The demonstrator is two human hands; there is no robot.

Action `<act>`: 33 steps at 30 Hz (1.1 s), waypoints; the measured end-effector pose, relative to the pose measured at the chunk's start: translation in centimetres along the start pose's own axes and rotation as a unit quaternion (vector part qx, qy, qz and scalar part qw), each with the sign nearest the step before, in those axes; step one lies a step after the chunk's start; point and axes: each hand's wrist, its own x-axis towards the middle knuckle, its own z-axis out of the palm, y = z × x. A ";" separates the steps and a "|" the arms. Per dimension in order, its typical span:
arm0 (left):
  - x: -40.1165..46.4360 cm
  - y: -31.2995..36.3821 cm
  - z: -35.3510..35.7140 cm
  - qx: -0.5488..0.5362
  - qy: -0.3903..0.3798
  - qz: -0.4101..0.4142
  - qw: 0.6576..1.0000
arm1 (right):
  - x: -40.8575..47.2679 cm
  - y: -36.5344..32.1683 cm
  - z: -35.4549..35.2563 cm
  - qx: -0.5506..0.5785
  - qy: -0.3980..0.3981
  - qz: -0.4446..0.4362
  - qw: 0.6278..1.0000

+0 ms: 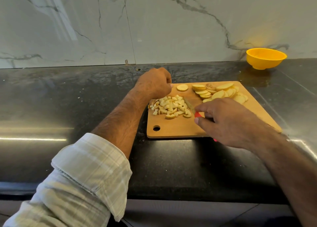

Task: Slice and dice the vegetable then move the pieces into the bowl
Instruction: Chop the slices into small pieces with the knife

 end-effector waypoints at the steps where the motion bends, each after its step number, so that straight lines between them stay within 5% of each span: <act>1: 0.1 0.1 0.2 -0.004 0.004 0.003 1.000 | 0.5 -0.1 -0.3 -0.002 0.001 -0.010 1.000; 8: 0.5 1.4 1.1 -0.017 -0.001 0.044 0.999 | 4.6 3.2 -4.8 0.097 0.046 0.016 0.994; 12: 1.4 1.9 1.8 -0.001 0.002 0.047 0.999 | 6.5 5.1 -4.0 0.152 0.146 0.040 0.977; 19: 3.1 3.1 3.5 0.015 0.020 0.036 0.999 | 6.6 6.3 -2.5 0.152 0.185 0.027 0.971; 24: 2.7 2.6 2.9 -0.063 0.064 0.030 0.996 | 6.0 5.8 -2.4 0.158 0.163 0.015 0.974; 28: 2.3 -0.1 2.0 -0.115 0.126 0.020 0.985 | 5.1 5.4 -2.6 0.160 0.066 -0.003 0.985; 33: 1.8 -1.9 1.5 -0.161 0.196 -0.003 0.967 | 5.1 4.2 -1.7 0.051 -0.010 -0.029 0.998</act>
